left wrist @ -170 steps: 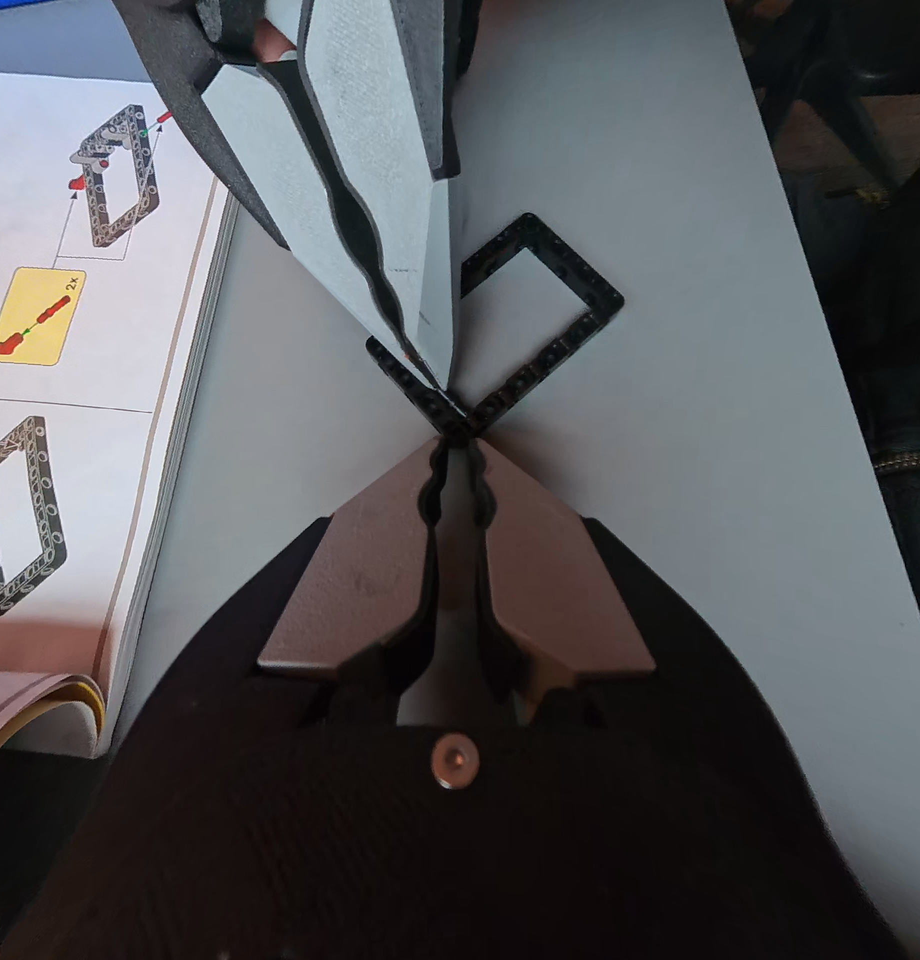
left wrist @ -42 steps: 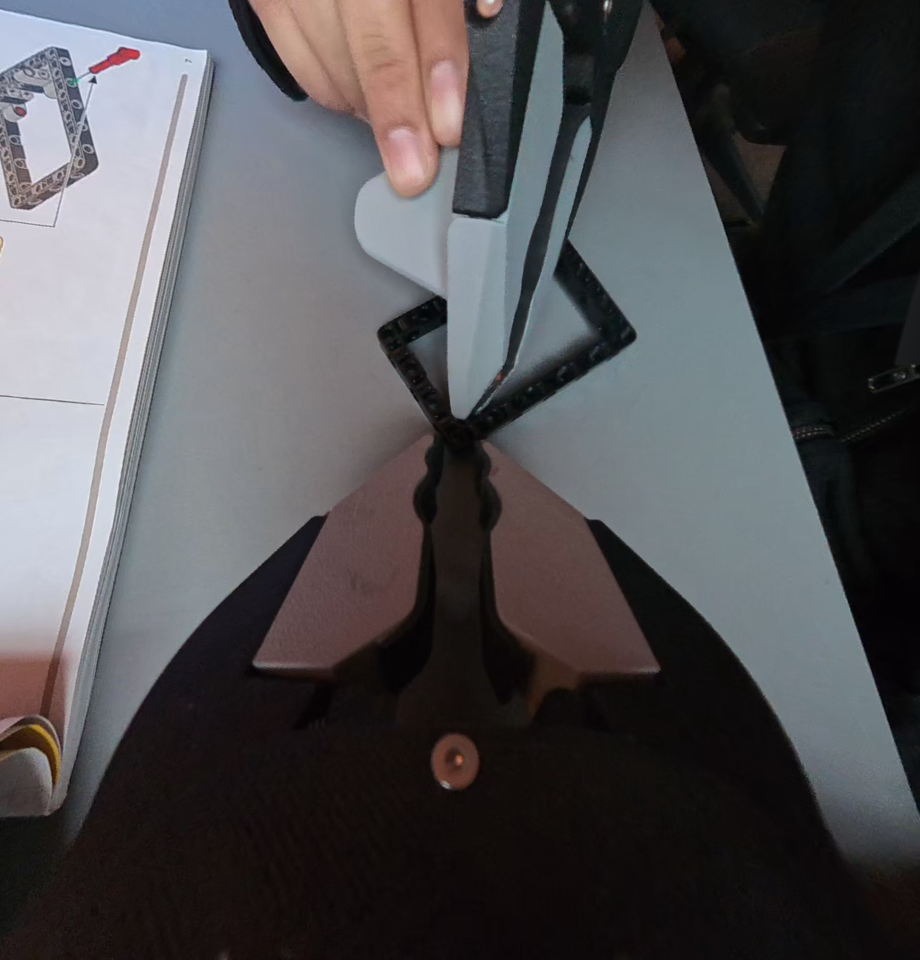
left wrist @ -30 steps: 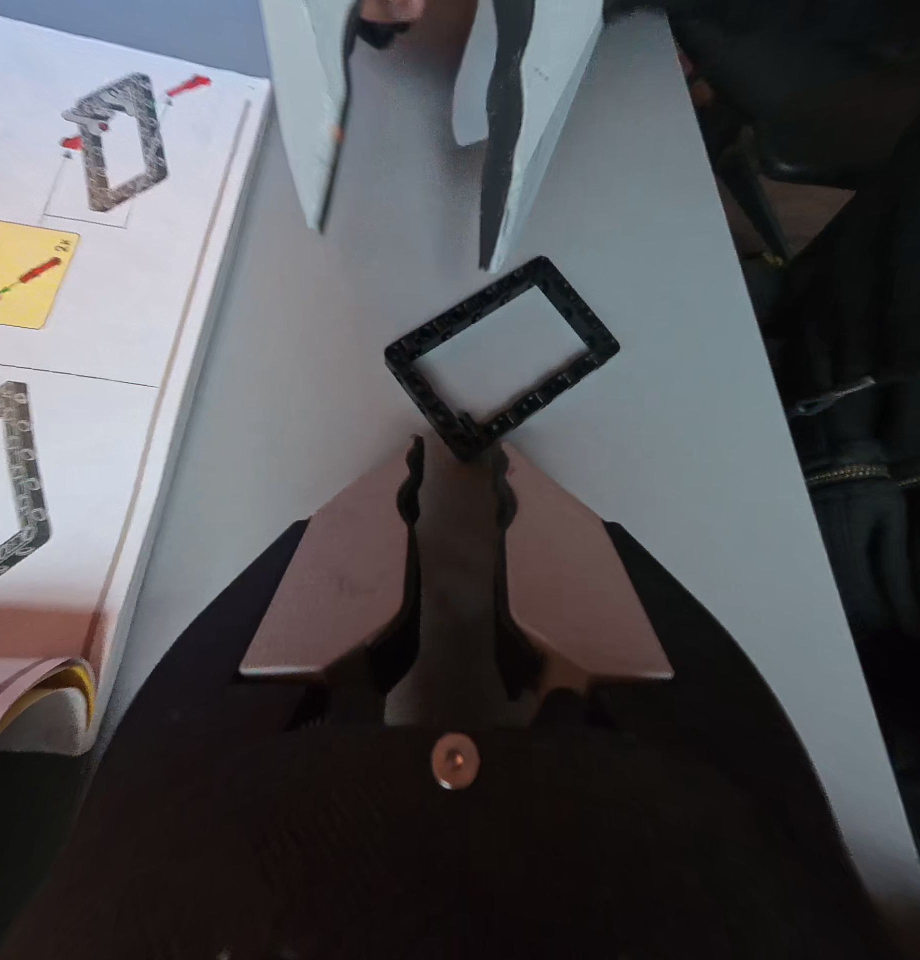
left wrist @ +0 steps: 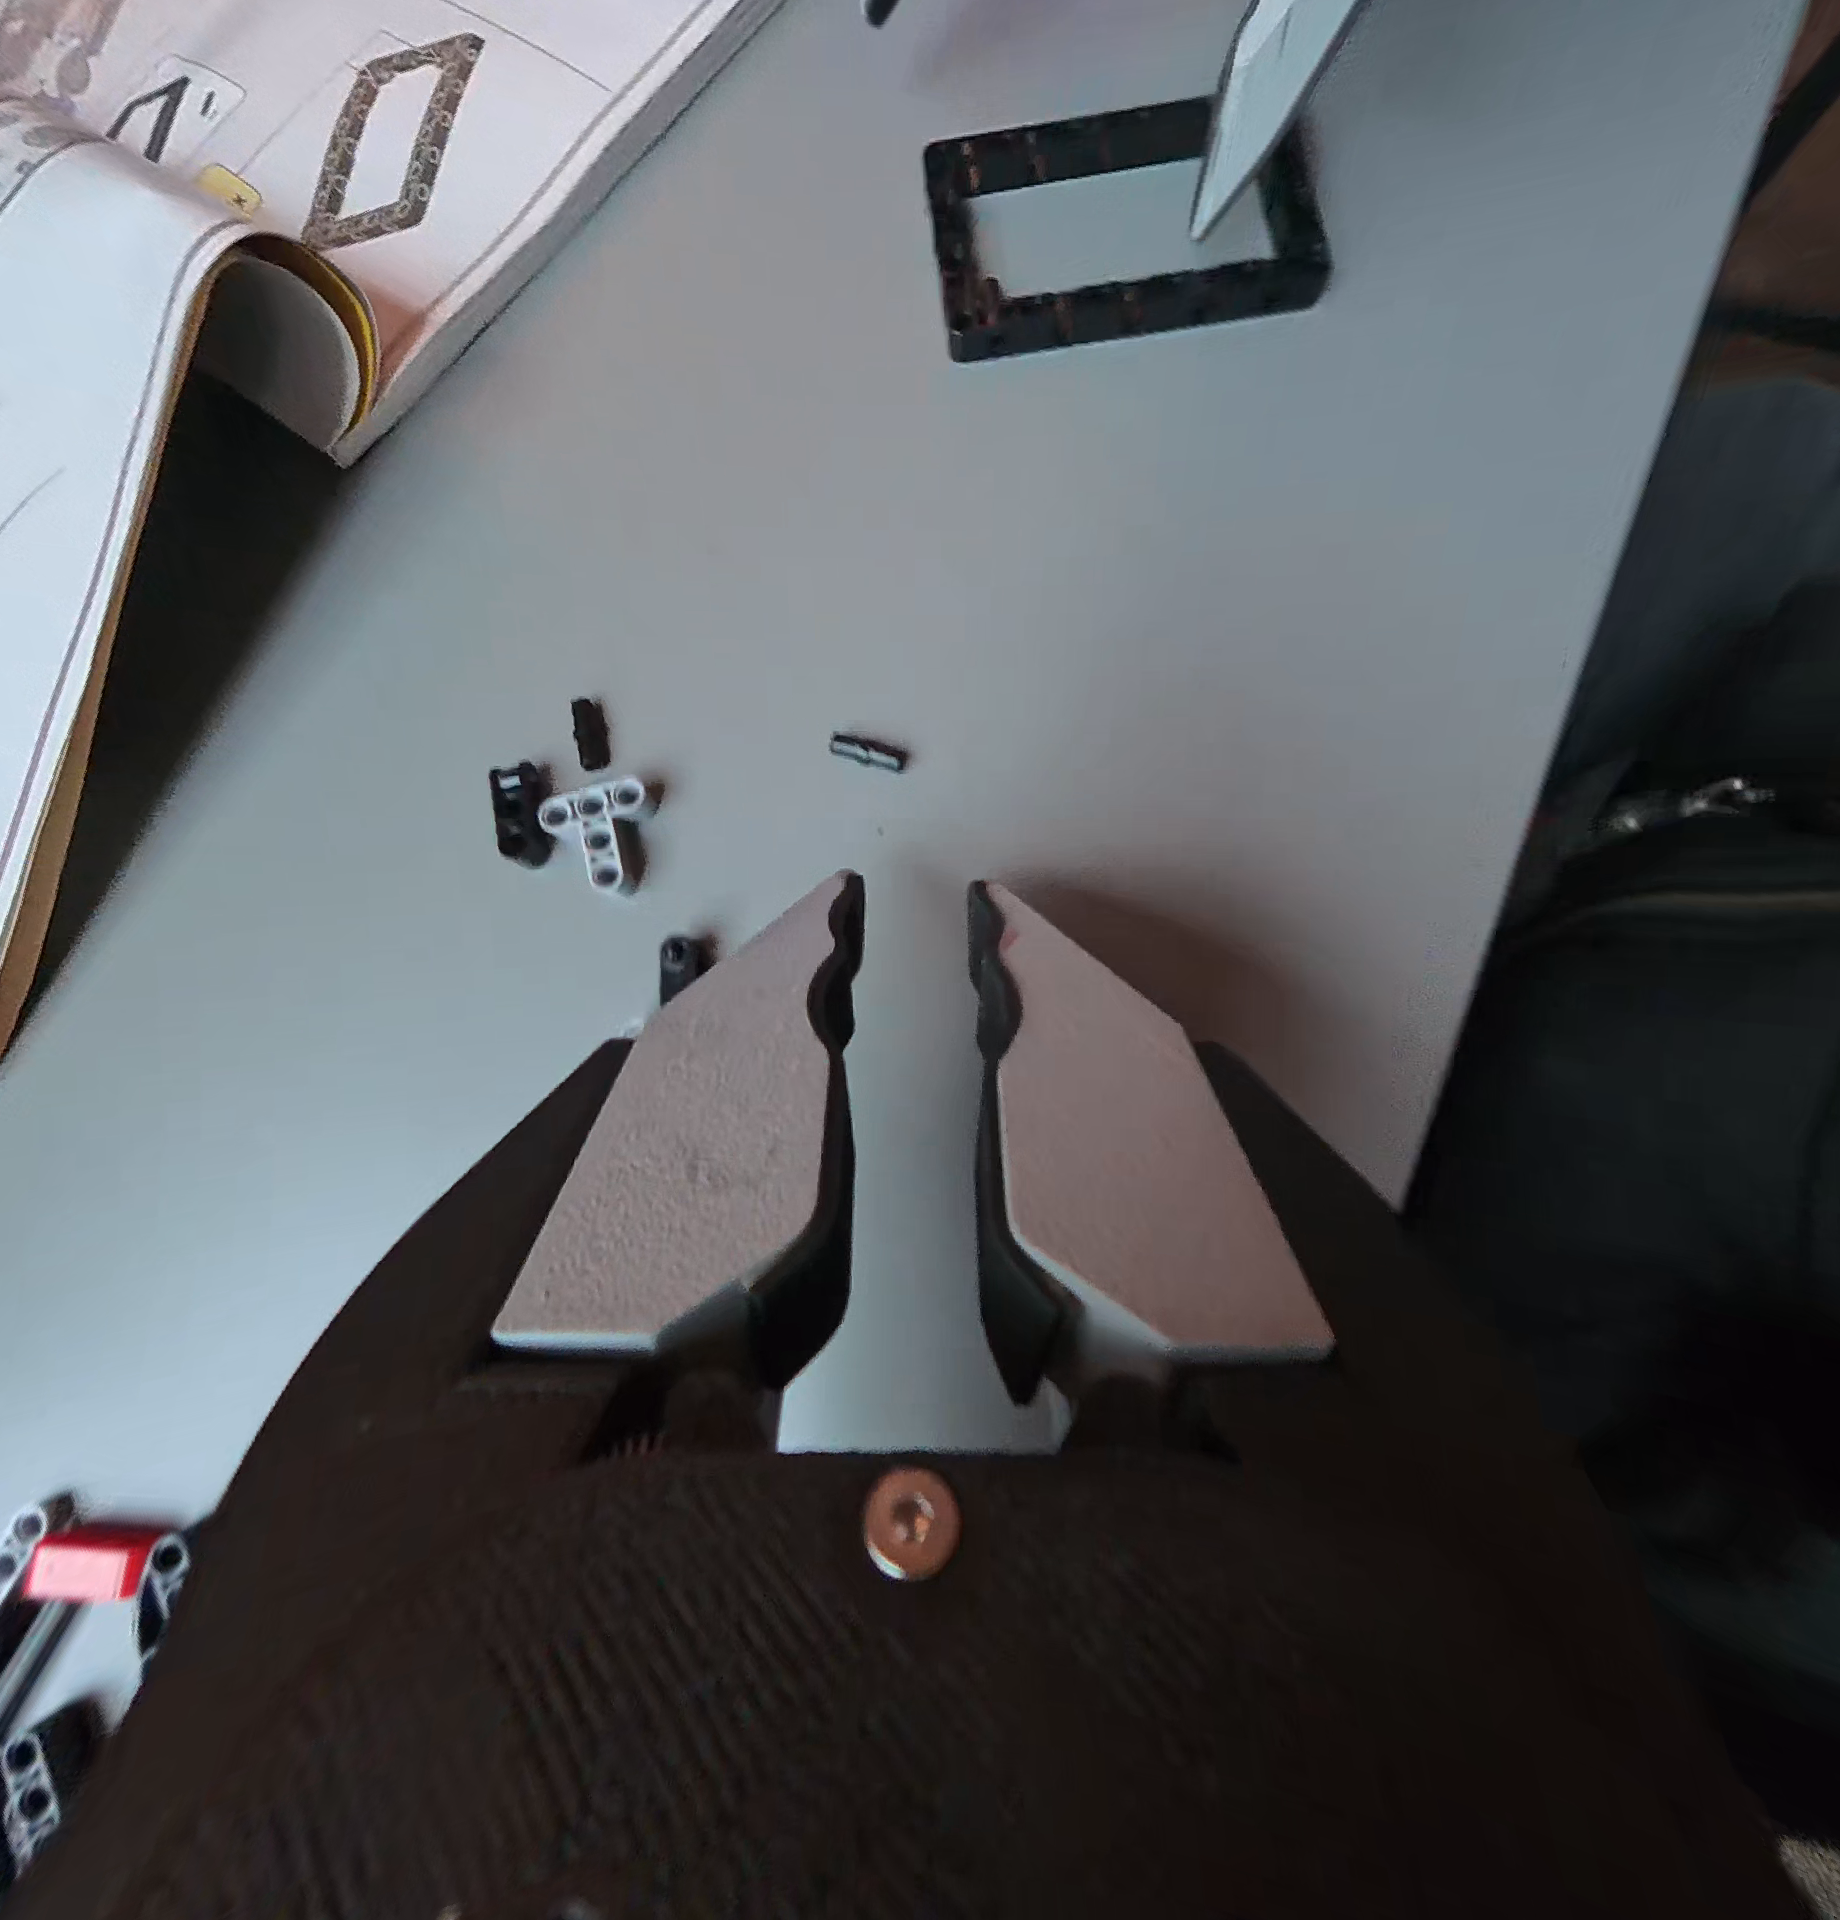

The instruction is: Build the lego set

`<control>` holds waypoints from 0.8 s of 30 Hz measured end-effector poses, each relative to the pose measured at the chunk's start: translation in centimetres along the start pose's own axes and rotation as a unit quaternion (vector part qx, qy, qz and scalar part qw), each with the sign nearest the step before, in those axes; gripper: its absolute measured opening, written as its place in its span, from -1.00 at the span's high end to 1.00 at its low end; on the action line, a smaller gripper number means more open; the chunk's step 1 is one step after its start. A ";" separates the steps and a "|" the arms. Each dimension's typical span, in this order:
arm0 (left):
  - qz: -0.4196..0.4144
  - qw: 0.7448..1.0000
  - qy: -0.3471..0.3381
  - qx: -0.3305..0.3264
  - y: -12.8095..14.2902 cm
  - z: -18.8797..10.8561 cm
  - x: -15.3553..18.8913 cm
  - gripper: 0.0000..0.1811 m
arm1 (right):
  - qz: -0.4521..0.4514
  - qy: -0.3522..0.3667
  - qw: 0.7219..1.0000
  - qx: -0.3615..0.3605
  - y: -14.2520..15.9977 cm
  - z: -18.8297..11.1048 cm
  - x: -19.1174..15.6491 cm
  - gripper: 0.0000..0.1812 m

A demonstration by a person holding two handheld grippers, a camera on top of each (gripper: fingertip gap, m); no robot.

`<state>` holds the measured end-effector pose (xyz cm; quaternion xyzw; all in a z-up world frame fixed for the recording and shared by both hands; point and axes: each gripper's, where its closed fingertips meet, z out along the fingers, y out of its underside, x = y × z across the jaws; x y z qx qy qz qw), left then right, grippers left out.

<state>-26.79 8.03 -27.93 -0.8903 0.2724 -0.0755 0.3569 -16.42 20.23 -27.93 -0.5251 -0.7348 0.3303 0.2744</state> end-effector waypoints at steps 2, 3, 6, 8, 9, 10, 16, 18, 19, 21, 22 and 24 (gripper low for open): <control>-0.013 1.000 -0.008 -0.008 -0.6 1.2 -0.1 0.83 | -0.012 -0.002 1.000 0.011 -0.1 -0.1 0.9 0.08; -0.023 1.000 -0.011 -0.013 -0.8 1.7 -0.2 0.84 | -0.015 0.002 1.000 0.021 -0.1 -0.3 1.3 0.08; -0.053 0.997 -0.027 -0.039 -0.5 2.2 -0.5 0.77 | -0.008 0.017 0.998 0.052 0.1 -1.2 2.4 0.08; -0.066 0.996 -0.043 -0.048 -0.4 2.1 -1.0 0.78 | -0.002 0.026 0.995 0.095 -0.6 -2.5 2.8 0.16; -0.076 0.995 -0.040 -0.050 -0.5 2.2 -0.9 0.78 | -0.003 0.034 0.992 0.117 -0.9 -3.2 3.0 0.22; -0.085 0.994 -0.034 -0.056 -0.6 2.4 -0.8 0.77 | -0.004 0.046 0.990 0.134 -1.3 -3.8 3.3 0.22; -0.130 0.989 -0.040 -0.063 -1.1 3.4 -1.1 0.80 | -0.036 0.051 0.989 0.137 -1.9 -3.8 2.1 0.20; -0.133 0.988 -0.050 -0.061 -1.1 3.5 -1.3 0.82 | -0.053 0.047 0.990 0.125 -1.7 -3.2 1.5 0.20; -0.134 0.988 -0.054 -0.061 -1.2 3.6 -1.3 0.83 | -0.058 0.045 0.990 0.122 -1.7 -2.9 1.2 0.20; -0.129 0.987 -0.071 -0.061 -1.3 3.7 -1.8 0.92 | -0.063 0.040 0.990 0.123 -1.9 -2.6 0.9 0.20; -0.129 0.987 -0.074 -0.059 -1.4 3.8 -1.9 0.92 | -0.063 0.039 0.989 0.125 -2.1 -2.5 0.8 0.21; -0.130 0.988 -0.064 -0.051 -1.7 4.1 -1.5 0.93 | -0.062 0.037 0.989 0.129 -2.2 -2.5 0.7 0.22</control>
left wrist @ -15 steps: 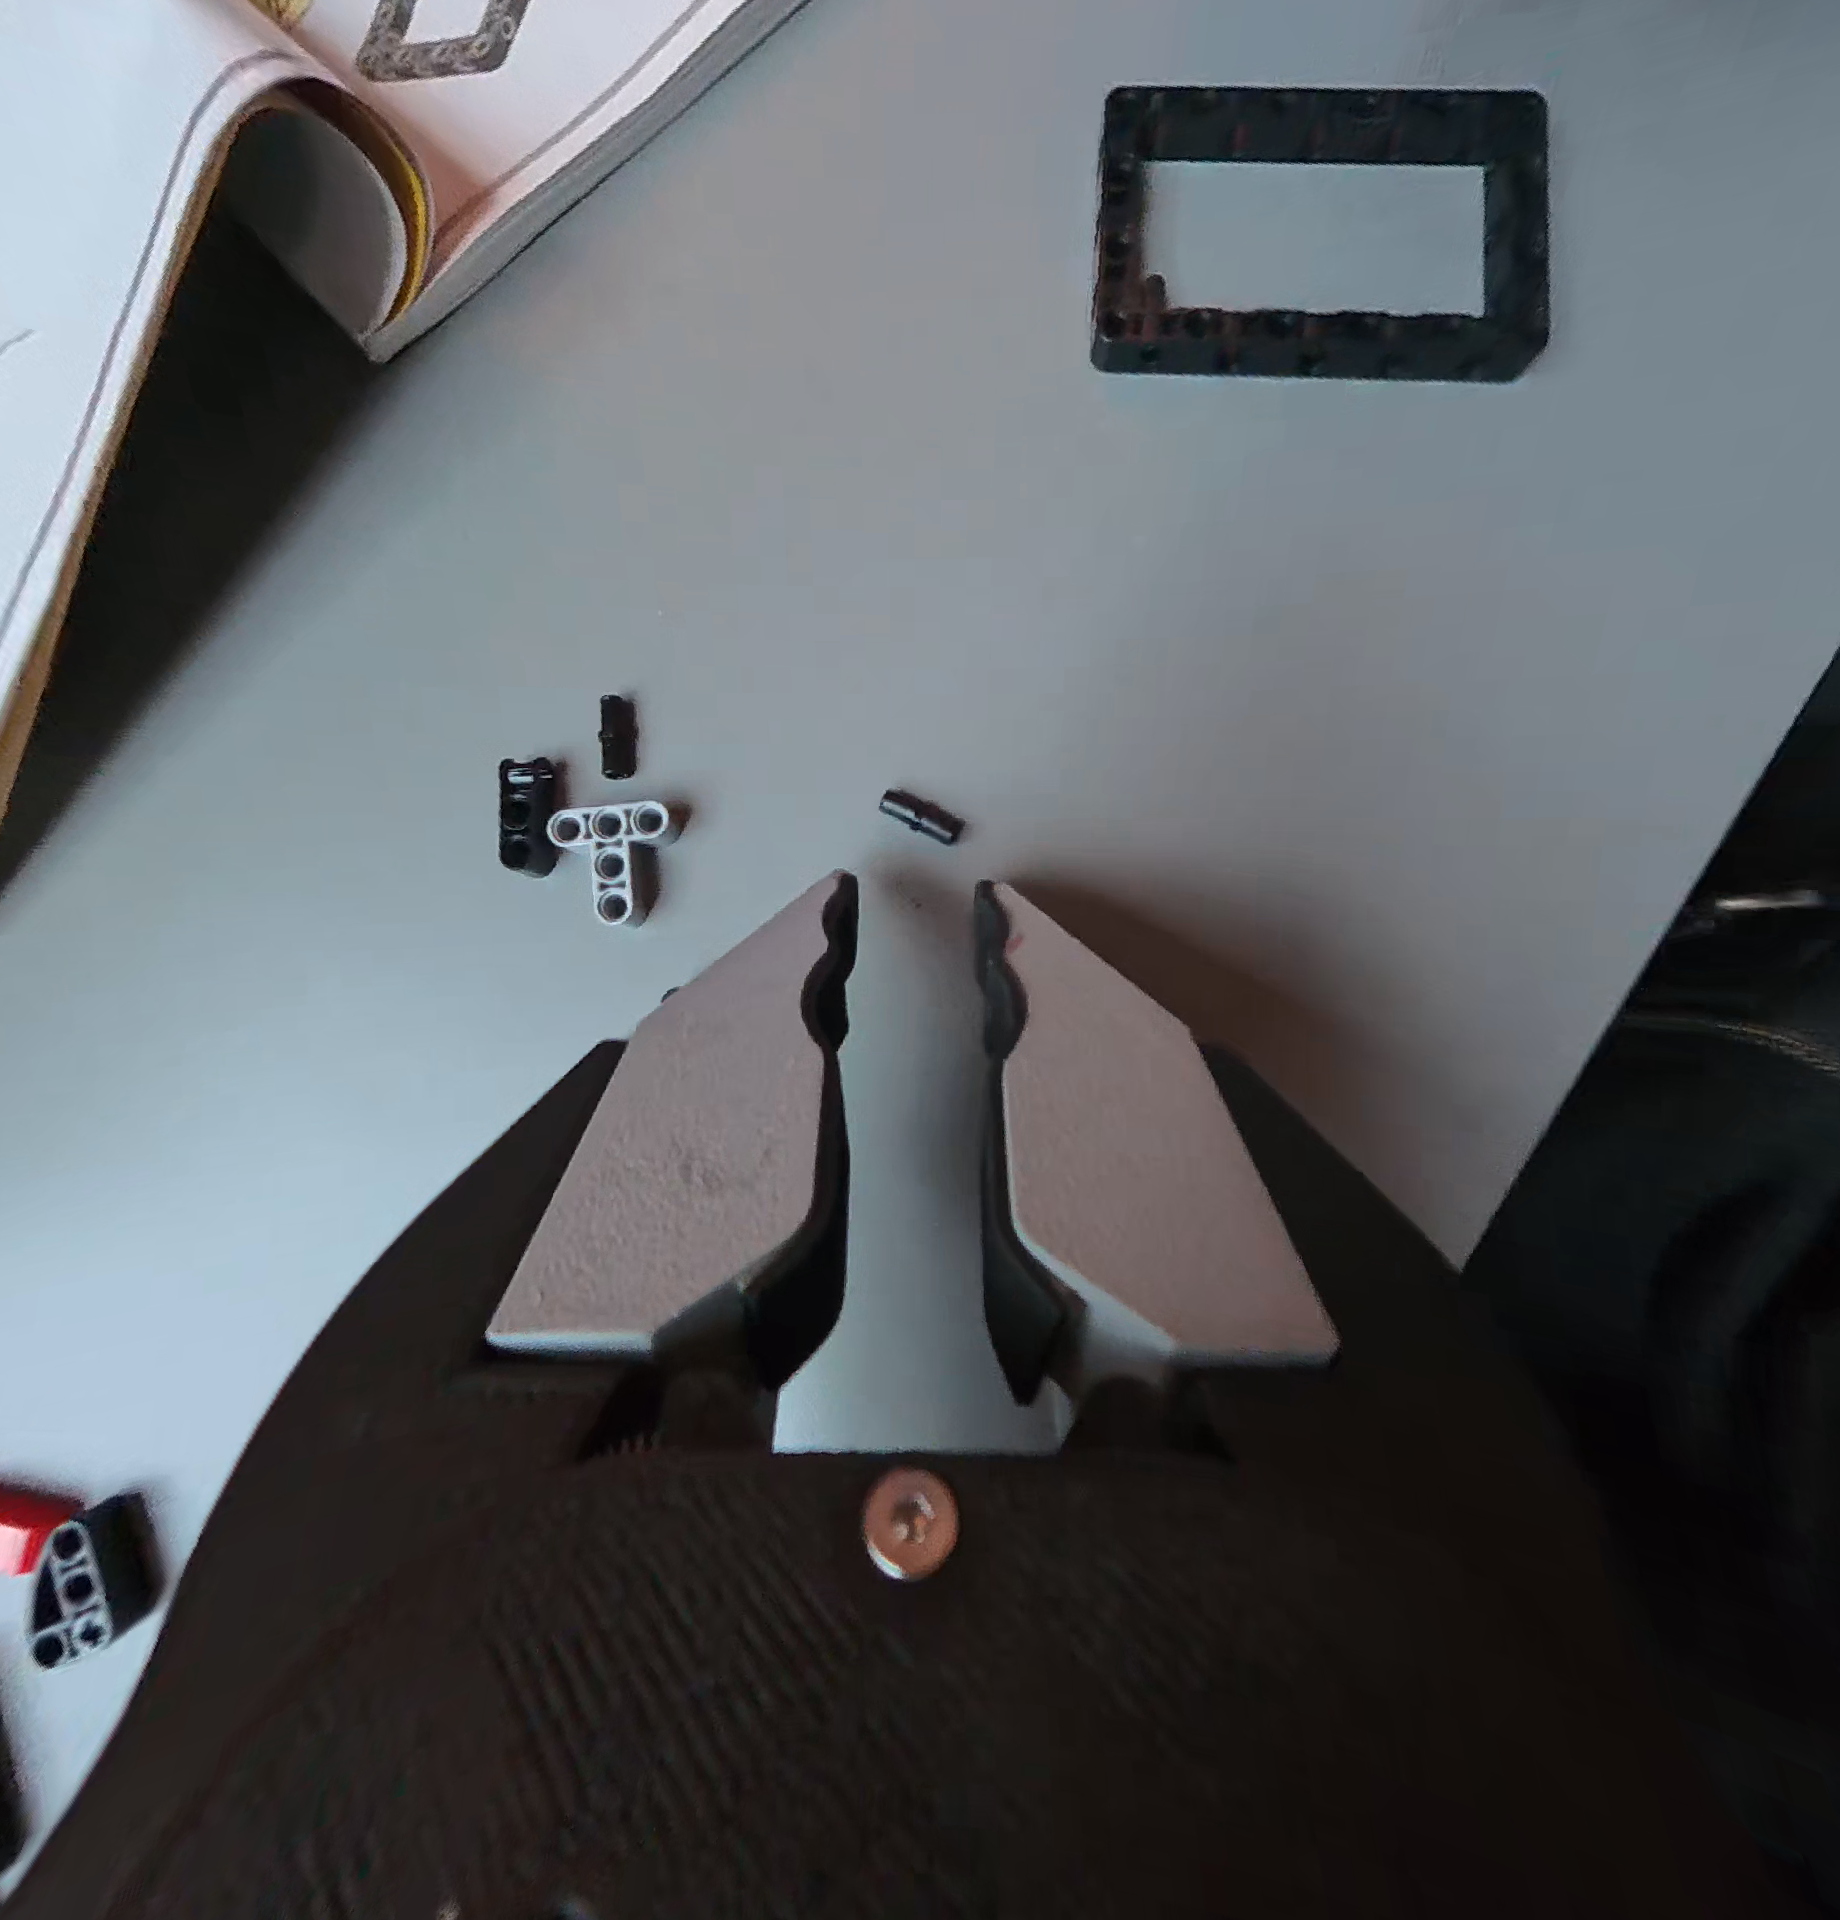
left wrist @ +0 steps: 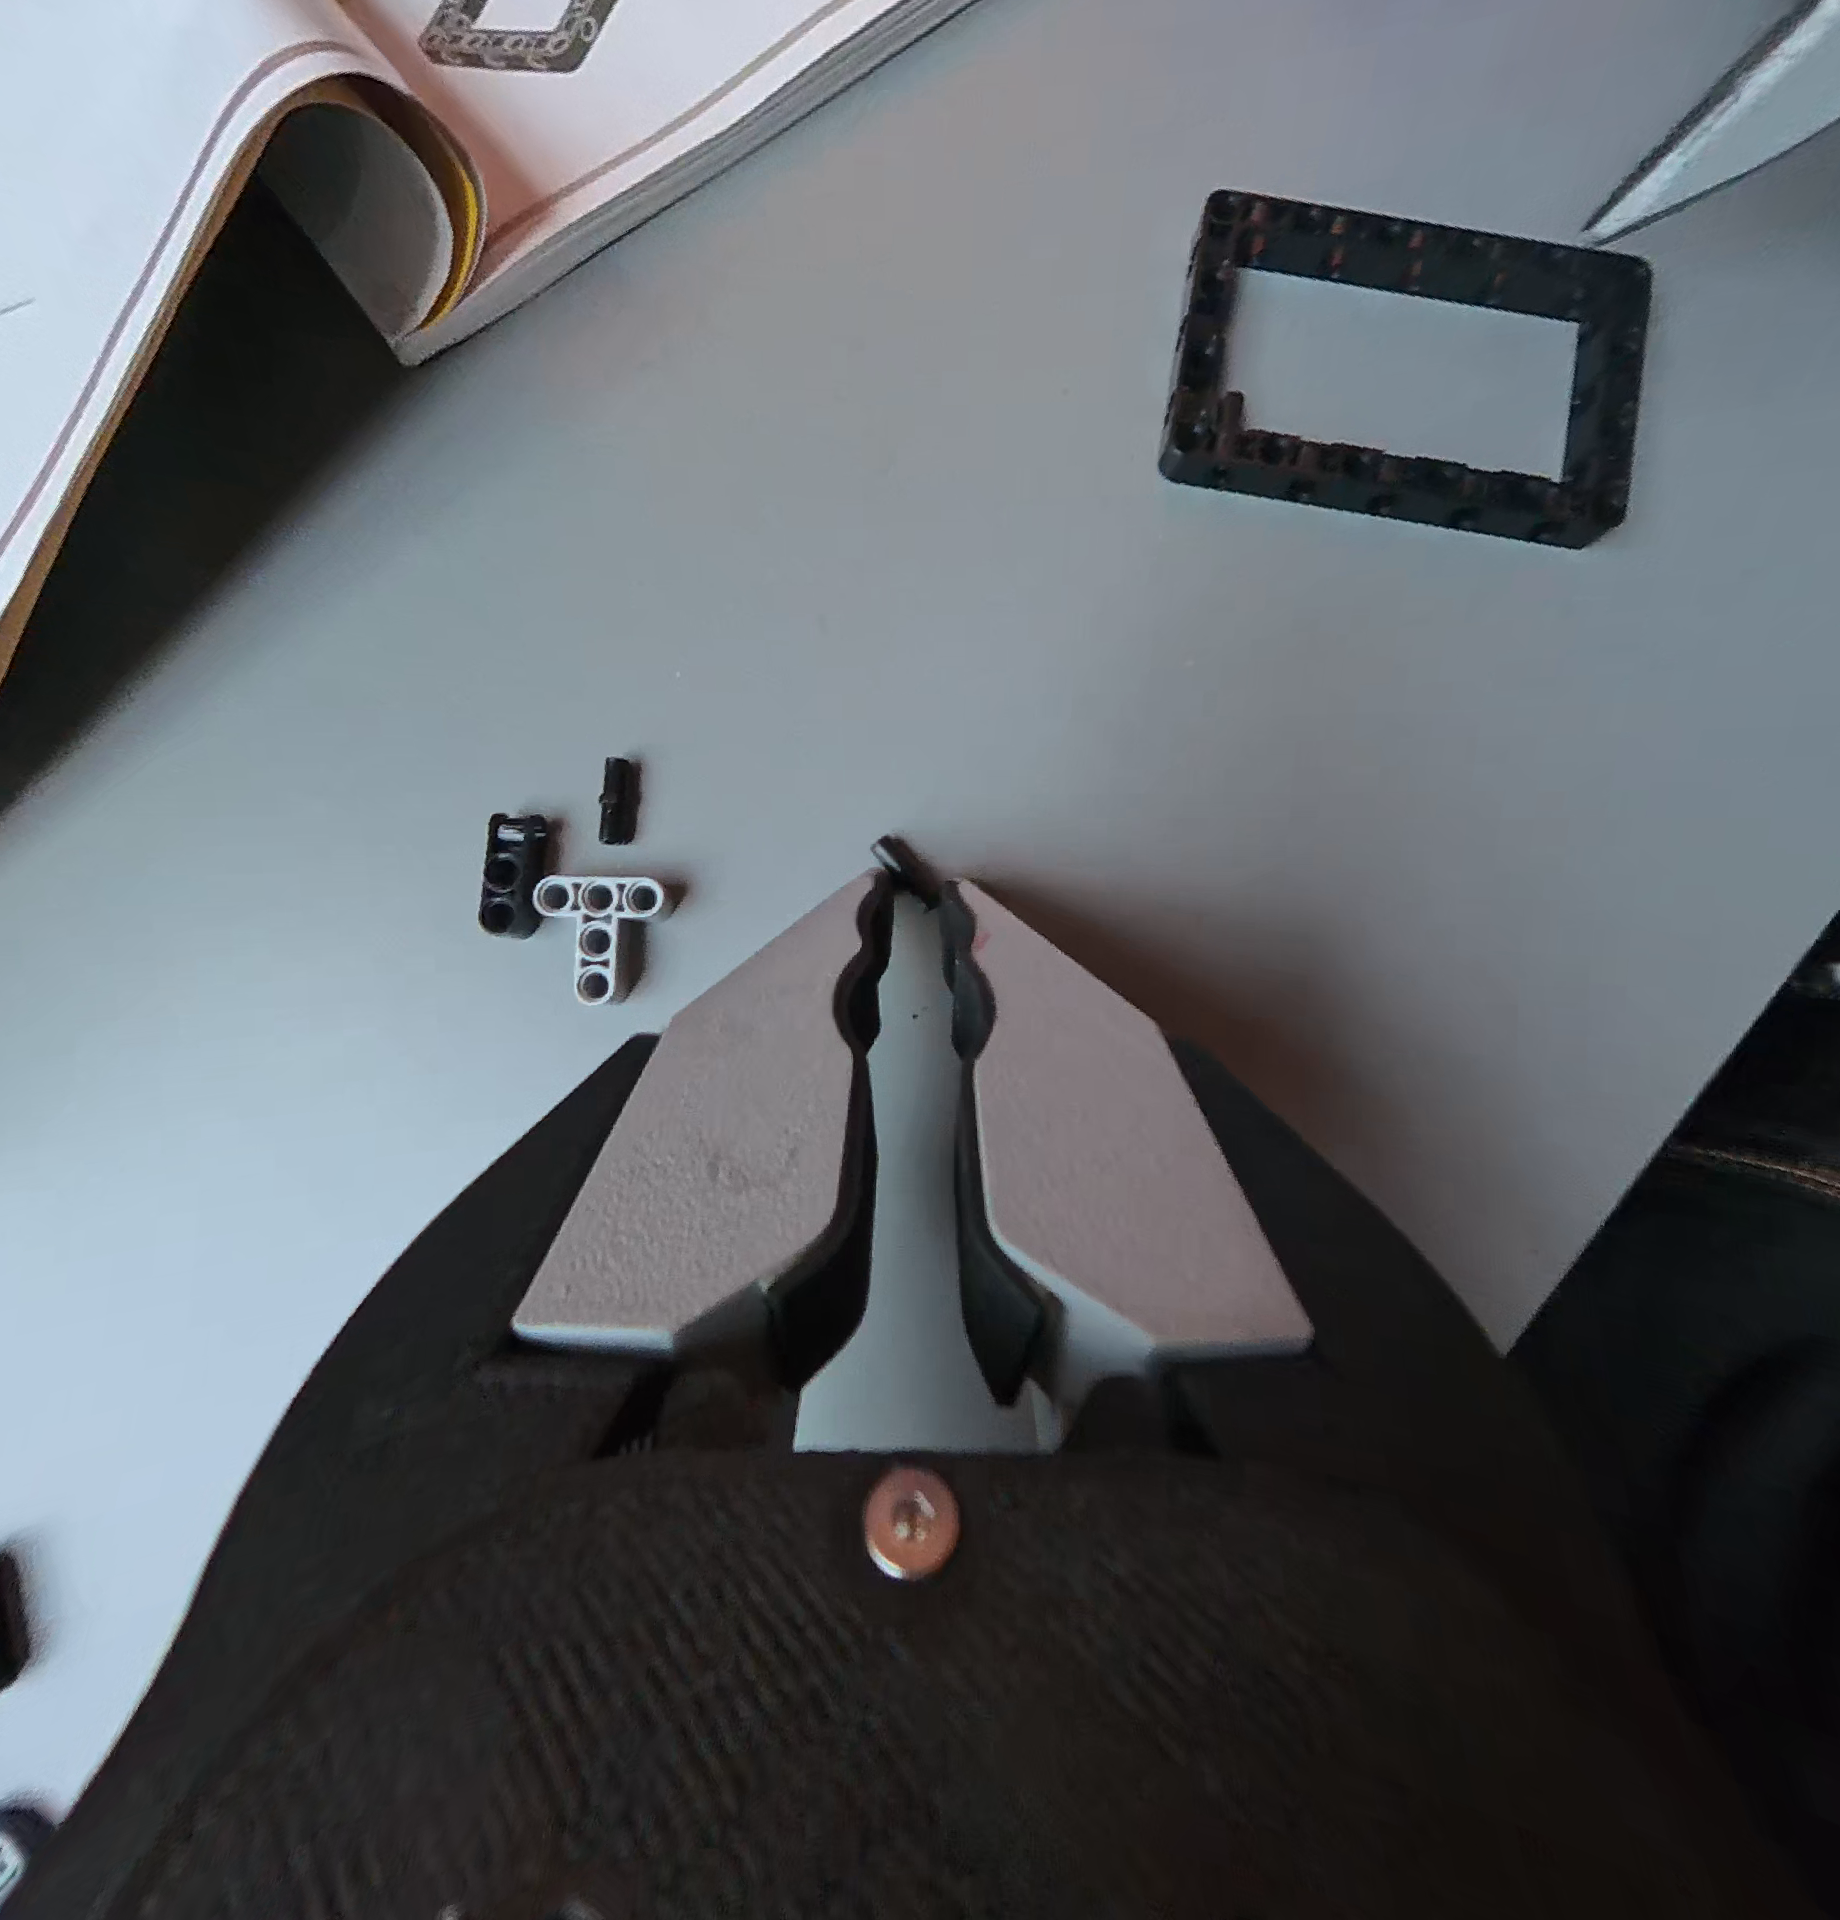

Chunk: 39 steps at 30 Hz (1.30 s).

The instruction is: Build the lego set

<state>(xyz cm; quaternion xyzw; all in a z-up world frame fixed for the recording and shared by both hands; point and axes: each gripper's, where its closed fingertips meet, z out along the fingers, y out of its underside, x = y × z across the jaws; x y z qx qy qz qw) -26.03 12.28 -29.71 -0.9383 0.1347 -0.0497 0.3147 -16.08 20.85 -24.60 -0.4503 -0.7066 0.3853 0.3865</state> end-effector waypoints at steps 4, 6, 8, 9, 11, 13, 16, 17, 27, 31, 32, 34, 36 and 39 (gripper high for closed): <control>0.038 0.999 0.010 0.014 -0.4 0.2 0.7 0.94 | -0.003 0.002 1.000 0.004 -0.2 -0.3 0.1 0.41; 0.064 0.998 0.016 0.016 -0.6 0.4 1.1 0.96 | -0.014 0.014 1.000 0.007 -0.4 -0.6 0.4 0.43; 0.093 0.995 0.018 0.014 -0.9 0.7 1.5 0.98 | -0.019 0.032 0.999 0.011 -0.4 -0.8 1.1 0.46; 0.108 0.994 0.017 0.014 -1.2 0.8 1.7 0.97 | -0.016 0.038 0.999 0.013 -0.4 -0.9 1.5 0.46; 0.127 0.992 0.020 0.013 -1.6 1.2 1.9 0.97 | 0.003 0.039 0.999 0.017 -0.1 -1.0 2.1 0.43; 0.139 0.989 0.043 0.008 -1.9 1.5 2.7 0.98 | 0.023 0.043 0.999 0.000 0.8 -0.7 2.9 0.39; 0.161 0.985 0.056 0.009 -2.7 2.0 3.2 0.98 | 0.036 0.041 0.999 -0.003 1.0 -0.7 3.6 0.44; 0.171 0.984 0.057 0.009 -2.9 2.3 3.2 0.98 | 0.033 0.046 0.998 0.003 0.8 -0.7 3.9 0.46; 0.261 0.962 0.032 0.076 -8.6 3.9 0.9 0.98 | 0.017 -0.015 1.000 -0.006 -0.6 3.3 3.4 0.45; 0.265 0.958 0.042 0.103 -9.7 4.6 0.5 0.98 | 0.026 0.000 1.000 0.007 -0.5 2.4 4.5 0.46; 0.262 0.957 0.047 0.115 -9.9 4.6 0.7 0.98 | 0.032 0.005 0.999 0.015 -0.7 2.1 4.9 0.46; 0.262 0.953 0.062 0.138 -10.1 4.7 1.3 0.98 | 0.046 0.007 0.999 0.026 -0.9 1.7 5.5 0.42; 0.261 0.954 0.053 0.138 -10.0 5.1 1.0 0.98 | 0.047 0.008 0.998 0.030 -0.9 1.3 5.8 0.45; 0.264 0.953 0.040 0.141 -10.0 5.2 0.5 0.98 | 0.043 0.014 0.999 0.021 -0.3 1.2 6.2 0.51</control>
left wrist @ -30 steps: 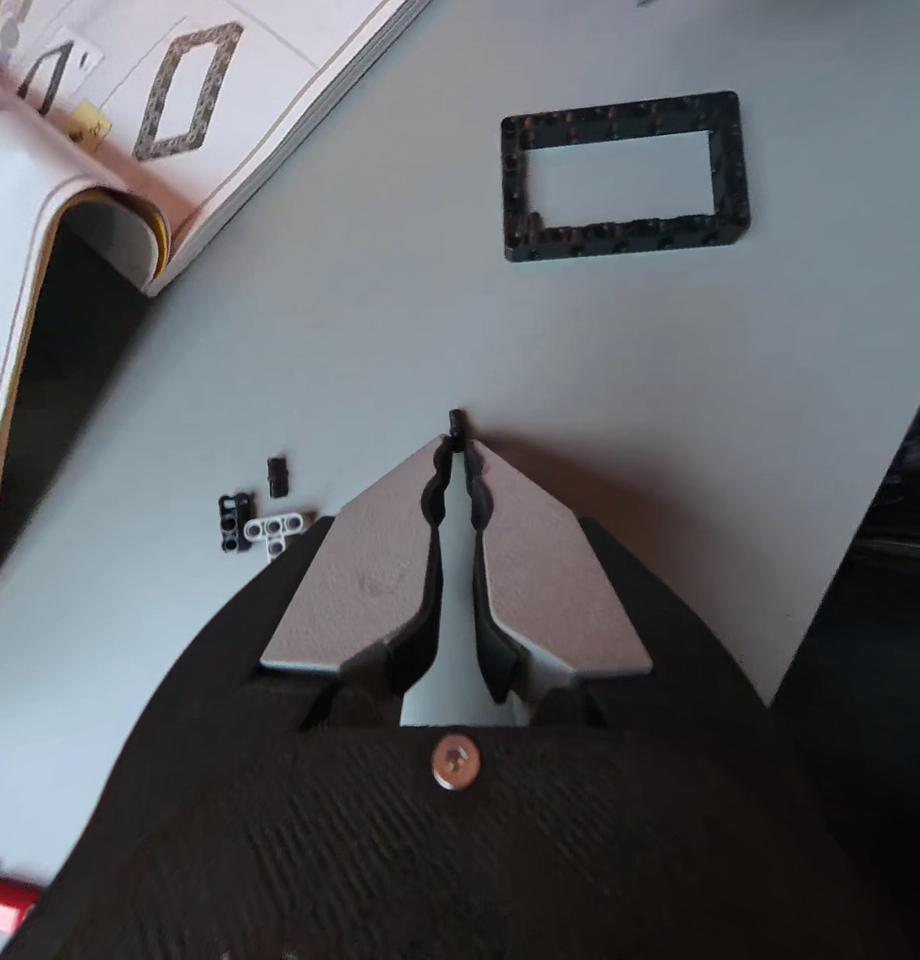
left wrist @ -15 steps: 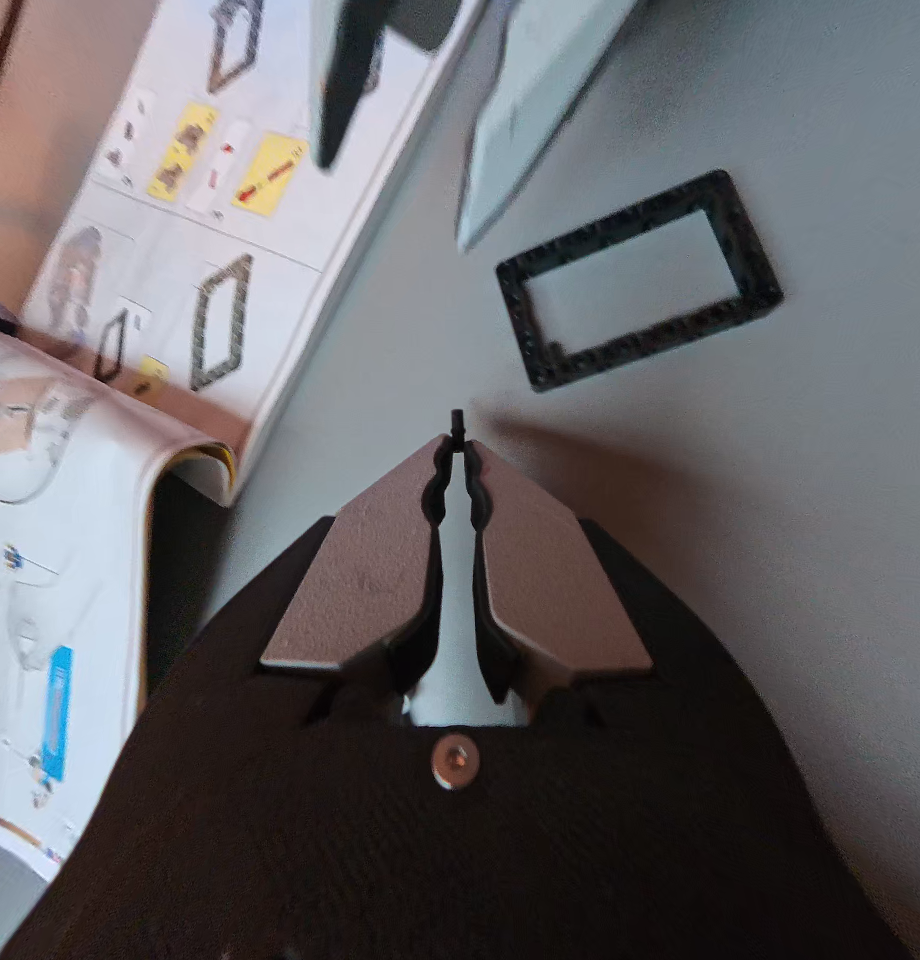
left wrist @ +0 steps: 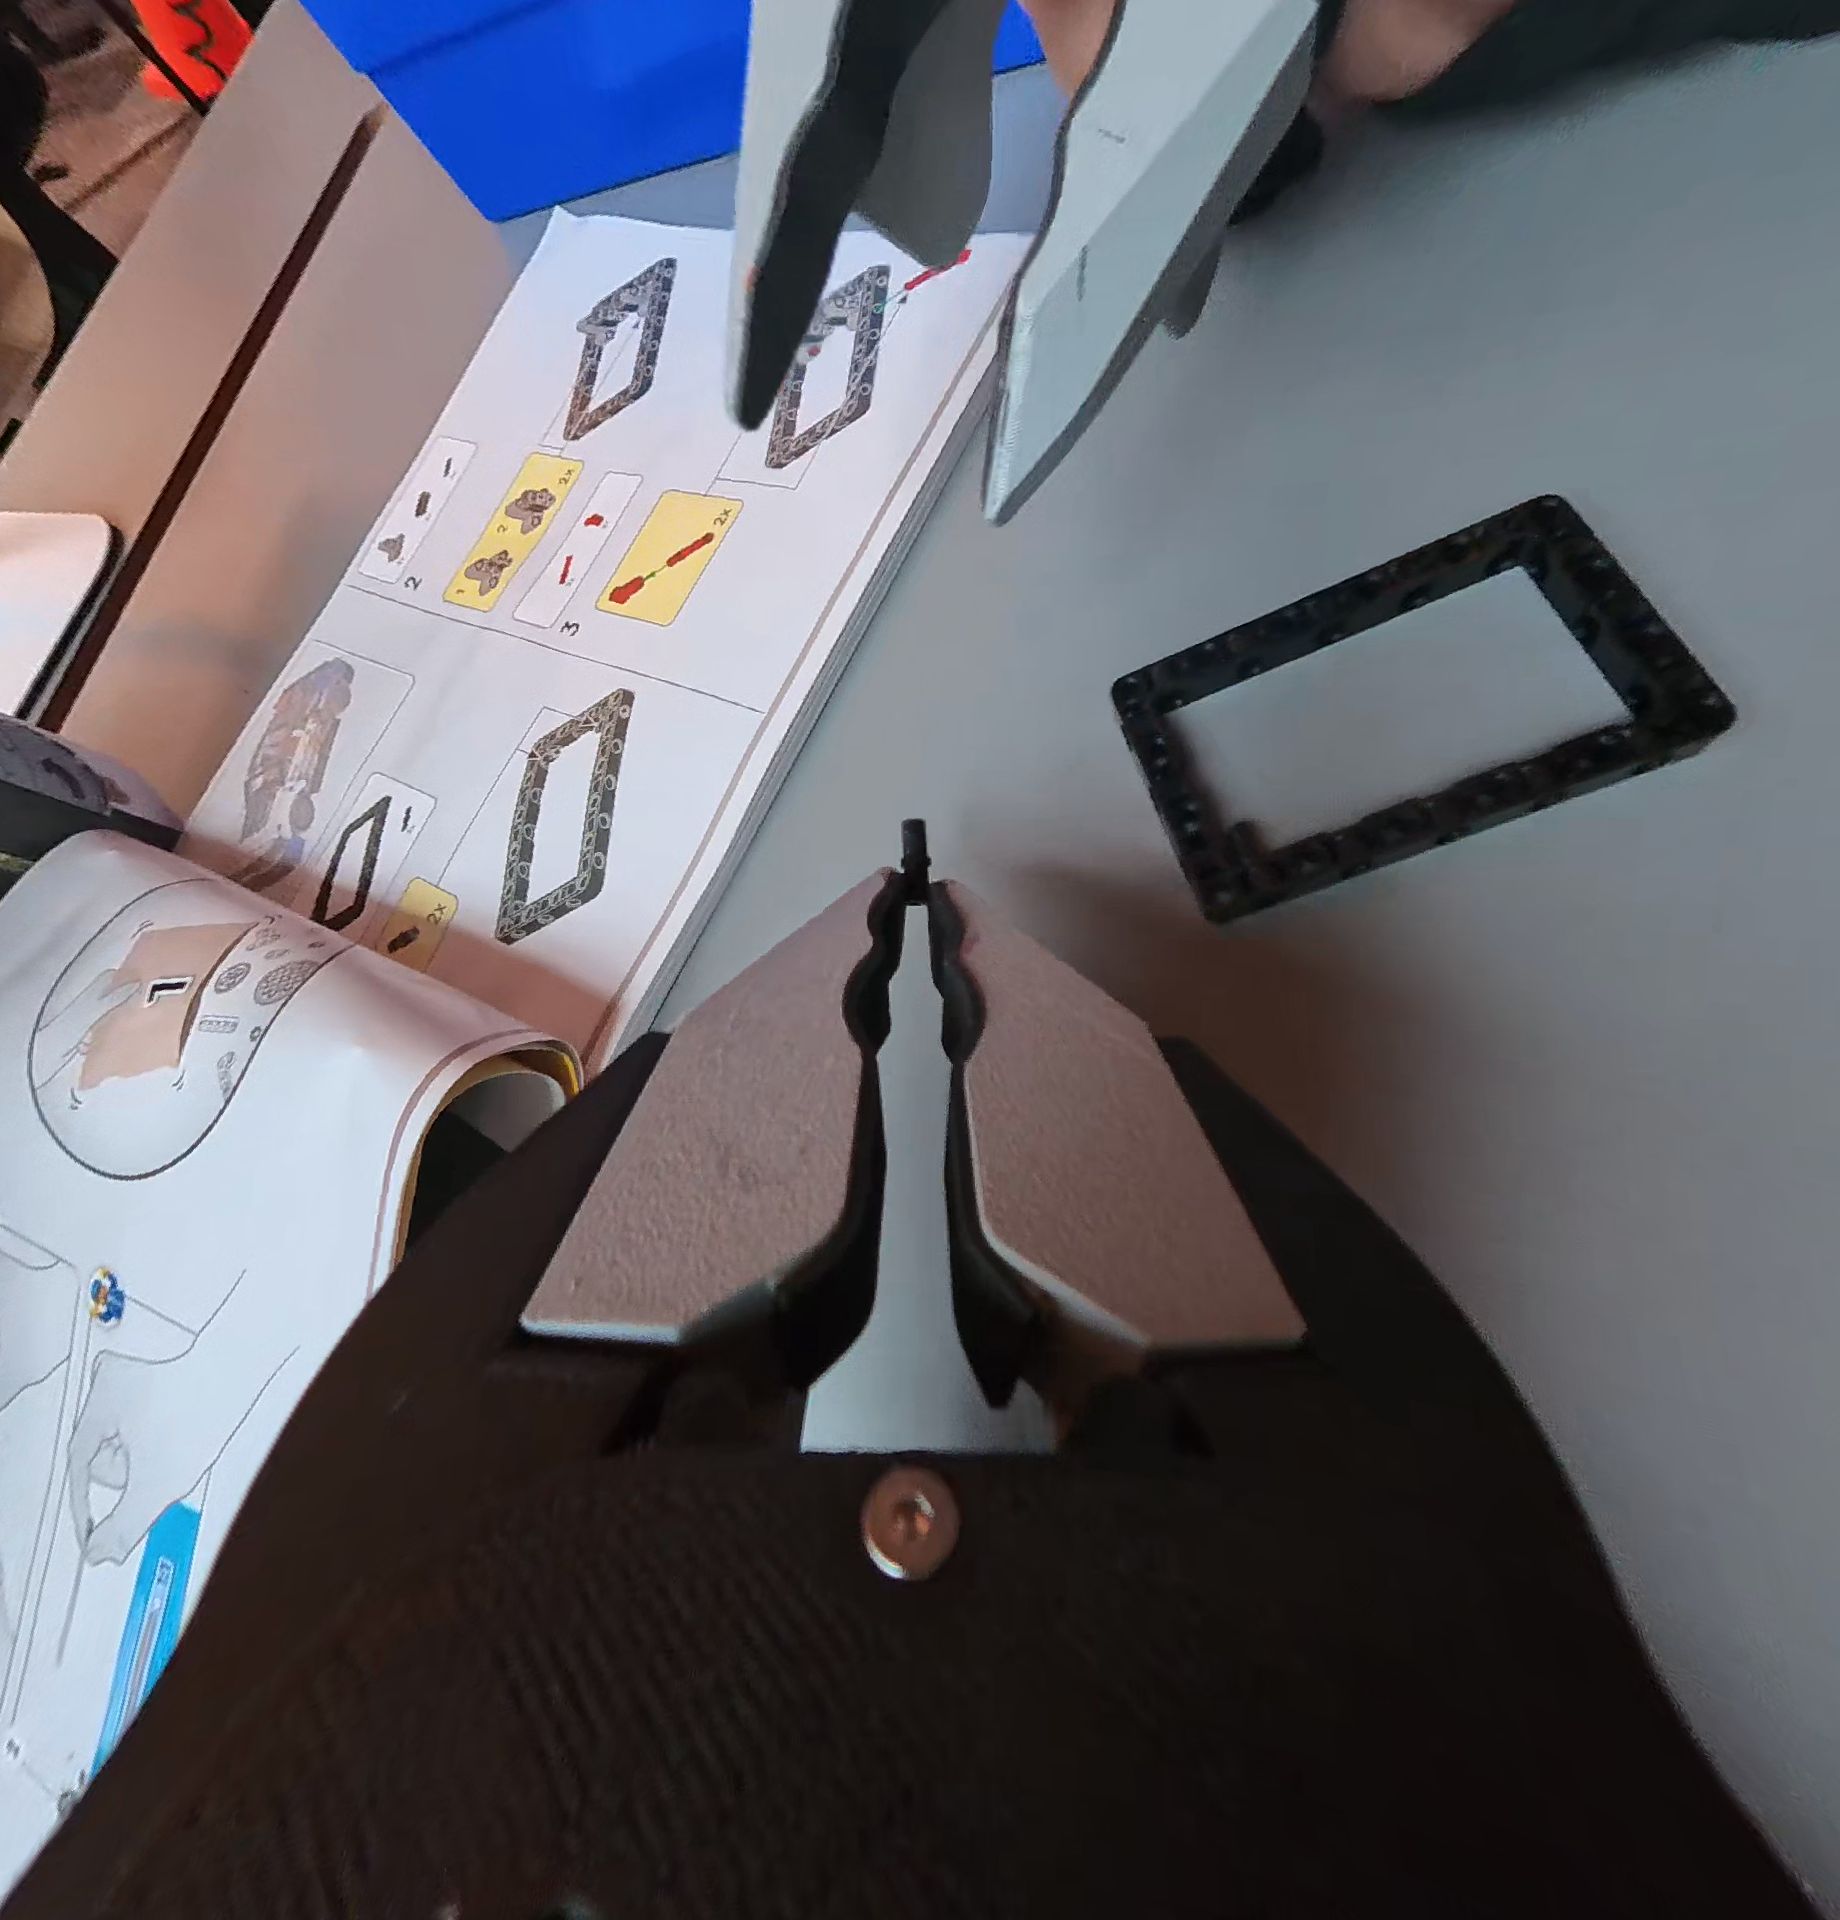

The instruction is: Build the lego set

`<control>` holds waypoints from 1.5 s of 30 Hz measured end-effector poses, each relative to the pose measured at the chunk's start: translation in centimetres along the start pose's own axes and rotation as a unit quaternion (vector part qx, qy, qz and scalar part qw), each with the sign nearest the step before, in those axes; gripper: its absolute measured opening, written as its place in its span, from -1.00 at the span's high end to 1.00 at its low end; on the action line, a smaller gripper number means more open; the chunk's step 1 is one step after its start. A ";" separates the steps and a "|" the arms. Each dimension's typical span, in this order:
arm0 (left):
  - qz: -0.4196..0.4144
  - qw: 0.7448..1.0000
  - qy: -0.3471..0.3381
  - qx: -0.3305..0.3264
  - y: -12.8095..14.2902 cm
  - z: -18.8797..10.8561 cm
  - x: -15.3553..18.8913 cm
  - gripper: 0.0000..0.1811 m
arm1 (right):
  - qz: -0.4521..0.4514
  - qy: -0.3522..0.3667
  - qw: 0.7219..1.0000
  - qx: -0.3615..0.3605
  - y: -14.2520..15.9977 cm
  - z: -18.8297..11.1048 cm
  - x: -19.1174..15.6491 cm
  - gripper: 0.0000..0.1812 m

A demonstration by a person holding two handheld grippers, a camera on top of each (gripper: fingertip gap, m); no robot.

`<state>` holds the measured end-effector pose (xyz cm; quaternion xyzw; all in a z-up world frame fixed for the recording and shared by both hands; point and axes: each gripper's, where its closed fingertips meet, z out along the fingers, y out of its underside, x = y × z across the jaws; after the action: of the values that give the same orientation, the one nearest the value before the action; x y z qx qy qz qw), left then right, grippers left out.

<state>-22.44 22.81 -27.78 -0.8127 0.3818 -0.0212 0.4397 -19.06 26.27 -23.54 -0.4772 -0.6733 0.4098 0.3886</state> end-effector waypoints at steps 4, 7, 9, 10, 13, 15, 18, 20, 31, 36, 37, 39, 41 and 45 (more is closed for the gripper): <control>-0.004 1.000 -0.011 0.006 -0.3 -0.1 -0.3 0.98 | 0.001 0.008 1.000 -0.020 0.9 0.3 0.4 0.51; -0.005 1.000 -0.014 0.002 -0.2 0.0 -0.4 0.98 | 0.007 0.015 1.000 -0.021 1.0 0.4 0.7 0.48; -0.007 1.000 -0.017 -0.003 -0.1 0.0 -0.6 0.98 | 0.019 0.017 0.999 -0.021 1.1 0.3 0.9 0.47; -0.009 1.000 -0.017 -0.004 0.0 -0.1 -0.6 0.98 | 0.023 0.020 0.999 -0.020 1.1 0.2 1.1 0.47; -0.013 1.000 -0.013 0.003 -0.2 -0.3 -0.5 0.98 | 0.031 0.030 0.999 -0.017 1.1 0.1 1.6 0.47; -0.011 1.000 -0.012 0.011 -0.5 -0.5 -0.5 0.99 | 0.037 0.033 0.999 -0.015 1.1 0.0 1.8 0.46; -0.016 1.000 -0.001 0.025 -0.9 -0.6 -0.3 0.98 | 0.038 0.032 0.999 -0.012 1.0 -0.1 1.8 0.48; -0.022 0.999 0.002 0.026 -0.9 -0.6 -0.3 0.98 | 0.036 0.020 0.999 -0.013 1.0 -0.1 1.4 0.56; 0.002 1.000 -0.005 0.015 -0.9 -0.1 0.4 0.98 | 0.018 0.046 0.998 0.036 -1.2 -2.6 2.0 0.60; 0.023 0.997 -0.009 0.078 -3.1 -1.0 0.6 0.98 | 0.032 -0.015 0.997 0.066 -2.1 -3.4 0.1 0.71; 0.036 0.995 -0.018 0.092 -3.6 -1.3 0.6 0.98 | 0.045 -0.047 0.996 0.067 -2.1 -3.0 -1.0 0.75; 0.070 0.991 -0.036 0.105 -4.3 -1.6 0.8 0.98 | 0.080 -0.078 0.992 0.055 -2.0 -2.0 -2.1 0.76; 0.097 0.988 -0.053 0.106 -4.6 -1.6 1.0 0.98 | 0.095 -0.096 0.990 0.050 -2.0 -1.3 -2.9 0.75; 0.142 0.981 -0.072 0.114 -5.3 -1.9 1.8 0.98 | 0.086 -0.097 0.991 0.029 -1.4 -0.3 -3.6 0.81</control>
<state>-18.69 22.06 -23.24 -0.6939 0.4559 0.0560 0.5546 -18.34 22.60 -22.59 -0.4797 -0.6526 0.5049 0.2986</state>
